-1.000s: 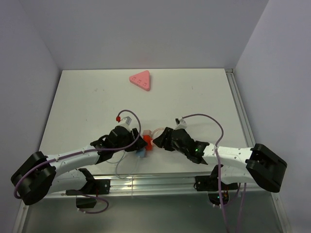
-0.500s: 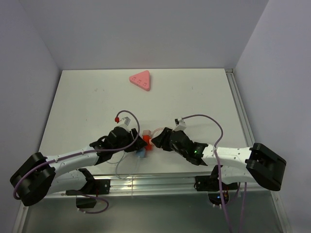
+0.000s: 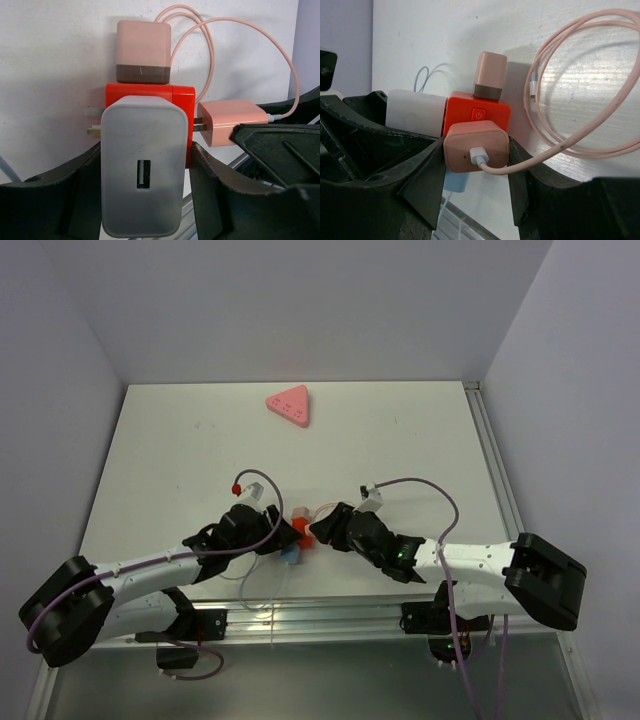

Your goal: Insert the plug

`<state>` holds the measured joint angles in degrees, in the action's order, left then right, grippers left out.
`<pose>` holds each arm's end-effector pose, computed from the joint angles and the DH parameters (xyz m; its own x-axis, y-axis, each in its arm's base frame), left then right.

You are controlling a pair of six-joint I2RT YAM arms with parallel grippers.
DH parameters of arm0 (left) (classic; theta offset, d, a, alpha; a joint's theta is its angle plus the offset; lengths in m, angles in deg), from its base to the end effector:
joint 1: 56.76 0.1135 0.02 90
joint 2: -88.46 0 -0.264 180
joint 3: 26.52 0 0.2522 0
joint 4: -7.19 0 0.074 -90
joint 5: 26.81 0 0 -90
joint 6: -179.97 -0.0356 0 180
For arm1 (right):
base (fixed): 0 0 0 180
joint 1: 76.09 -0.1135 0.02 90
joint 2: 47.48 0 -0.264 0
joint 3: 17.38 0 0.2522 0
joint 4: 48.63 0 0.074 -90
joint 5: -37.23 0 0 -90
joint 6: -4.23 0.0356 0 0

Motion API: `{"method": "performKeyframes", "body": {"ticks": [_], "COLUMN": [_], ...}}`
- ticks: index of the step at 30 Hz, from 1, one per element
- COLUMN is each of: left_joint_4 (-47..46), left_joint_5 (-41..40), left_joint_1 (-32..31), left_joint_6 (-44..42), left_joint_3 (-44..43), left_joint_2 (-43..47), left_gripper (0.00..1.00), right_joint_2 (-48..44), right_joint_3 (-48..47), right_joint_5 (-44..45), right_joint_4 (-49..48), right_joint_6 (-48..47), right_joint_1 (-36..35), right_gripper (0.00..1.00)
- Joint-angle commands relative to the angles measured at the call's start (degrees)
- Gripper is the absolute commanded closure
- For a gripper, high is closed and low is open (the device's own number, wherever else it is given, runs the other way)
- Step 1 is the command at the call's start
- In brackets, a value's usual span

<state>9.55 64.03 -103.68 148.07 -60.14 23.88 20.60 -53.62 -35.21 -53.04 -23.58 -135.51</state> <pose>0.1461 -0.1570 0.1620 -0.8254 -0.3602 -0.4347 0.0718 0.6968 -0.7137 0.1270 0.1938 0.1756 -0.7148 0.4479 -0.5370 -0.1121 0.6846 0.7202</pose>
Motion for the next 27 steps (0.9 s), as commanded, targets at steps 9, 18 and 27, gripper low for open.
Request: {"method": "performKeyframes", "body": {"ticks": [9, 18, 27], "left_joint_4": [-1.9, -5.6, -4.7], "left_joint_5": [-0.1, 2.4, 2.2], "left_joint_1": [0.0, 0.0, 0.0], "left_joint_6": [3.2, 4.0, 2.1], "left_joint_3": [3.9, 6.0, 5.6], "left_joint_2": [2.2, 1.1, 2.1], "left_gripper": [1.00, 1.00, 1.00], "right_joint_2": [5.4, 7.7, 8.7], "right_joint_3": [-3.6, -8.6, -11.8], "right_joint_5": [4.0, -0.2, 0.2], "right_joint_4": [1.0, 4.0, 10.5], "right_joint_6": [3.2, 0.7, -2.8], "right_joint_1": [-3.9, -5.2, -6.9], "right_gripper": [1.00, 1.00, 1.00]}}
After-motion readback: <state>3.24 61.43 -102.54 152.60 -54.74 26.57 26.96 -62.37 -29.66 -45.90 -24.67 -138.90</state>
